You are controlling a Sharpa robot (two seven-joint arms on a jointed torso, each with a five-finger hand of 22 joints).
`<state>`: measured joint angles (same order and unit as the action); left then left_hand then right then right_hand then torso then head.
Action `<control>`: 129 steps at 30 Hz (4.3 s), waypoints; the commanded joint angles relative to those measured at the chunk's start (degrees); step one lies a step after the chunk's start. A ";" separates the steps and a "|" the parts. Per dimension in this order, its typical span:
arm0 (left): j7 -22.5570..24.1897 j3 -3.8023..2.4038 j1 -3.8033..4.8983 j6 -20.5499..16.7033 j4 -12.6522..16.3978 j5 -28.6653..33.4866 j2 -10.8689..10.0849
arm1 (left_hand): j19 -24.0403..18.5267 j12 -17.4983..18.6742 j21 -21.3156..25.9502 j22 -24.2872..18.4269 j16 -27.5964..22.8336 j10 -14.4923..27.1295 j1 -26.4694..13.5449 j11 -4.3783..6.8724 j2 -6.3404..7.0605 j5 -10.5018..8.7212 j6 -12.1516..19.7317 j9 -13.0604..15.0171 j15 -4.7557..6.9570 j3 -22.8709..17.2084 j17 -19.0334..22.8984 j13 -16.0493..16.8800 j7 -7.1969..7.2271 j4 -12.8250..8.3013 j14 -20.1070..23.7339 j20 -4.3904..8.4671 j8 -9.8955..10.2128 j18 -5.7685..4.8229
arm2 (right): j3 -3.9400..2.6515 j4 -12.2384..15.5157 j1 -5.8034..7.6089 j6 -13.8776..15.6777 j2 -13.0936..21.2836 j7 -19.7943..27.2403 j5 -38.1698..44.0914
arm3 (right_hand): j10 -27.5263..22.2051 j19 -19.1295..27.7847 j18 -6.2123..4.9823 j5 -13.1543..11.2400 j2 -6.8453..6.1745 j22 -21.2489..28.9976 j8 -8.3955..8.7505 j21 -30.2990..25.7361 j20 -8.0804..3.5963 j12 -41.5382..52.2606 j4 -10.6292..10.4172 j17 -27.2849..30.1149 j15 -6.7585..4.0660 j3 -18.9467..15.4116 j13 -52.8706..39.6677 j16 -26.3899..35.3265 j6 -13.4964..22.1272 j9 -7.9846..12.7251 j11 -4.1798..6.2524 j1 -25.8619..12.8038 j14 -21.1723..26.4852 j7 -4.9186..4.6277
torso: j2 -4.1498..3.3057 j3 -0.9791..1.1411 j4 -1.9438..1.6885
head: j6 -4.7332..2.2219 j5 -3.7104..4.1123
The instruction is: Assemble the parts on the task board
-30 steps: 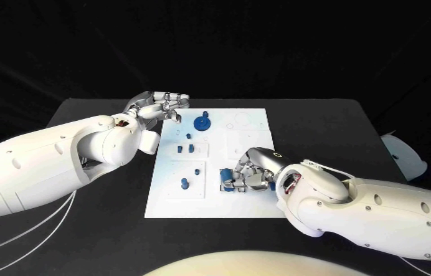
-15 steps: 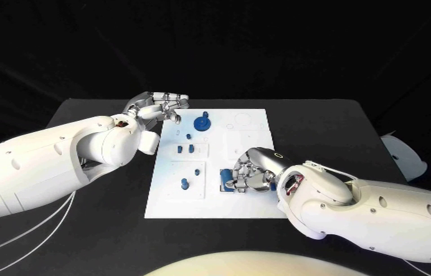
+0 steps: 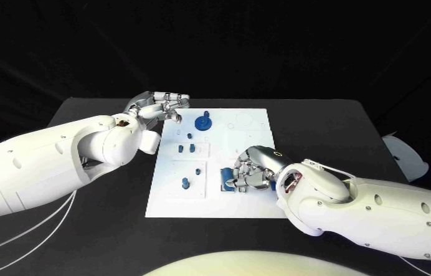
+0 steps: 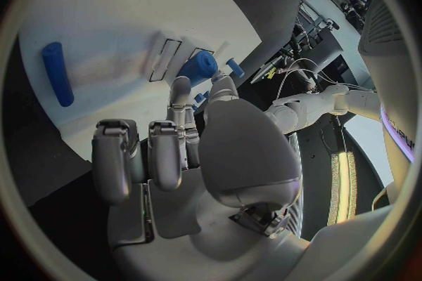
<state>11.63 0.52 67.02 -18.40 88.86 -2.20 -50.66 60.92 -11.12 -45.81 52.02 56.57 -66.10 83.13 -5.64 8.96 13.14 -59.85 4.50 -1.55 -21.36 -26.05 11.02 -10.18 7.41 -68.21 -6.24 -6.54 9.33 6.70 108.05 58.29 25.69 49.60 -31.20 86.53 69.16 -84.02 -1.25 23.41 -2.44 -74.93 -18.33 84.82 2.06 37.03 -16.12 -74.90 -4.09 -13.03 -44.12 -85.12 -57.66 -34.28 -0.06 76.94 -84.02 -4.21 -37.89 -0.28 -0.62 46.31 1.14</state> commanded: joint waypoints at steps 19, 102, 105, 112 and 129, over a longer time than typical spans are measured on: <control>0.08 -0.03 0.07 0.70 0.30 0.19 -0.05 | 0.02 -0.34 0.09 -0.01 0.15 0.36 -0.34 -0.13 -0.02 -0.09 0.44 -0.06 0.16 0.21 0.05 0.05 0.02 -0.02 0.43 -0.41 -0.18 0.77 | 0.11 -1.46 -0.05 0.15 -1.48 0.78 2.52 | 0.10 -1.92 -1.01 -1.76 -0.64 -11.99 -2.34 -5.58 0.52 -0.74 0.08 -0.28 0.38 -0.95 1.27 3.04 2.48 -1.68 0.00 2.42 -2.85 -0.21 | -0.02 0.04 0.07 | 0.23 -0.08; -0.32 0.27 0.05 0.93 -0.11 0.20 -0.14 | 0.05 -0.55 0.21 -0.08 0.19 0.48 -0.32 -0.12 -0.26 -0.07 0.46 -0.06 0.17 0.19 0.12 0.09 0.03 0.07 0.44 -0.41 -0.27 0.79 | 1.00 -1.51 -2.01 -7.07 9.97 -1.29 7.42 | 13.50 -3.44 -0.43 1.77 2.41 -12.88 5.45 -3.70 -0.27 37.86 0.26 -8.71 -0.49 -4.62 -32.27 -1.22 -6.34 7.17 1.12 2.52 -4.71 1.07 | 0.45 0.06 0.80 | 0.84 2.04; -0.35 0.27 0.05 0.92 -0.08 0.20 -0.20 | 0.05 -0.55 0.21 -0.08 0.19 0.48 -0.32 -0.12 -0.26 -0.07 0.46 -0.06 0.17 0.19 0.12 0.09 0.03 0.07 0.44 -0.41 -0.27 0.79 | 1.01 -1.81 -2.27 -8.53 9.52 -1.49 9.13 | 13.51 -3.53 -0.36 1.38 2.28 -12.98 5.28 -3.31 -0.32 38.07 0.62 -9.14 -0.56 -4.32 -32.54 -1.48 -6.57 7.06 1.22 3.79 -4.77 1.18 | 0.43 0.07 0.80 | 0.91 1.99; -0.46 0.27 0.05 1.00 0.00 0.20 -0.30 | 0.05 -0.55 0.21 -0.08 0.19 0.48 -0.32 -0.12 -0.26 -0.07 0.46 -0.06 0.17 0.19 0.12 0.09 0.03 0.07 0.44 -0.41 -0.27 0.79 | 1.03 -2.38 -2.74 -11.21 8.67 -1.87 12.48 | 13.39 -3.57 -0.32 0.95 2.56 -13.03 5.14 -3.05 -0.43 38.09 1.54 -9.54 -0.69 -3.48 -32.70 -1.72 -6.78 6.95 1.41 6.46 -4.80 1.39 | 0.45 0.06 0.82 | 1.08 1.84; -0.52 0.27 0.05 1.00 0.09 0.20 -0.44 | 0.05 -0.69 0.32 -0.14 0.20 0.60 -0.28 -0.12 -0.39 -0.06 0.50 -0.08 0.17 0.17 0.17 0.11 0.04 0.12 0.46 -0.41 -0.32 0.80 | 1.04 -2.33 -2.91 -9.69 7.57 -2.53 15.28 | 13.57 -4.02 -0.01 2.36 4.11 -13.44 5.16 -1.34 -0.83 38.54 2.44 -10.76 -1.11 -0.40 -33.41 -2.42 -7.37 7.10 1.96 10.95 -5.01 1.93 | 0.51 0.08 0.84 | 0.91 1.73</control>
<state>10.91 0.83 67.01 -18.30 88.77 -2.18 -51.13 60.92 -11.53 -45.82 51.96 56.57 -65.89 83.14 -5.85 8.97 13.14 -59.85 4.52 -1.38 -21.36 -25.93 11.08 -10.18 7.40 -67.98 -6.24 -6.54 9.33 7.09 106.19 56.14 18.29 57.16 -32.11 101.10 79.90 -84.03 -2.41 25.24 -0.33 -74.92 -13.47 83.22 1.62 67.39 -13.63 -74.92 -4.44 -13.77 -61.57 -87.27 -64.84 -27.59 -1.39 83.76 -83.92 -2.55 -37.39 -0.20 0.23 47.25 2.97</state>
